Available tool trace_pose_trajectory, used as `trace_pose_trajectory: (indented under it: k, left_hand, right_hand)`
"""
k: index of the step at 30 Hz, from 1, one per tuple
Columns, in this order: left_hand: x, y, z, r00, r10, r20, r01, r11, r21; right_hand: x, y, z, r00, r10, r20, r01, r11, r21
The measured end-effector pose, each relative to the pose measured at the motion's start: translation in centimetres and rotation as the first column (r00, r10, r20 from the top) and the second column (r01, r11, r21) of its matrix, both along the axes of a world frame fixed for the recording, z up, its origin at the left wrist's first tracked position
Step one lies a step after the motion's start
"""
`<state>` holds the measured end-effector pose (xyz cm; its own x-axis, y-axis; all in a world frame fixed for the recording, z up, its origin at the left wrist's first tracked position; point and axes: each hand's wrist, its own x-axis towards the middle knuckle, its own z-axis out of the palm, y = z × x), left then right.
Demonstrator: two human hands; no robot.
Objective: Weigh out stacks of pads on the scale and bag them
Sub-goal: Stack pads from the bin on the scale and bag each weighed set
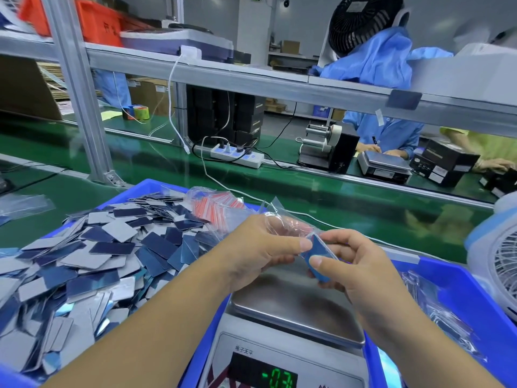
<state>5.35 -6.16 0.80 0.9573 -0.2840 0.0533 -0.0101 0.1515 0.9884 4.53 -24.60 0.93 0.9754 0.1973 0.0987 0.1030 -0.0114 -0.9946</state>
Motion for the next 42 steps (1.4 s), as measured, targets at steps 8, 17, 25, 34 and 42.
trace_pose_trajectory:
  k: [8, 17, 25, 34, 42]
  left_hand:
    - [-0.4, -0.9, -0.1, 0.997, 0.008, 0.073, -0.005, 0.999, -0.042]
    - [-0.1, -0.6, 0.1, 0.999, 0.048, 0.012, -0.045, 0.983, -0.177]
    - [-0.4, -0.9, 0.2, 0.999, 0.03, 0.036, -0.022, 0.977, -0.214]
    - [-0.5, -1.6, 0.0, 1.0, 0.007, 0.013, -0.003, 0.964, -0.266]
    - [-0.6, -2.3, -0.9, 0.994, 0.103, 0.032, -0.099, 0.988, -0.122]
  right_hand:
    - [-0.2, 0.1, 0.3, 0.992, -0.006, 0.128, 0.01, 1.0, -0.026]
    - [-0.1, 0.4, -0.2, 0.995, 0.051, 0.091, -0.061, 0.991, 0.117]
    - [-0.3, 0.6, -0.3, 0.995, -0.023, 0.098, -0.001, 0.971, 0.238]
    - [-1.0, 1.3, -0.4, 0.996, -0.012, 0.088, -0.011, 0.966, 0.26]
    - [-0.5, 0.9, -0.1, 0.992, -0.055, 0.11, 0.051, 0.998, 0.039]
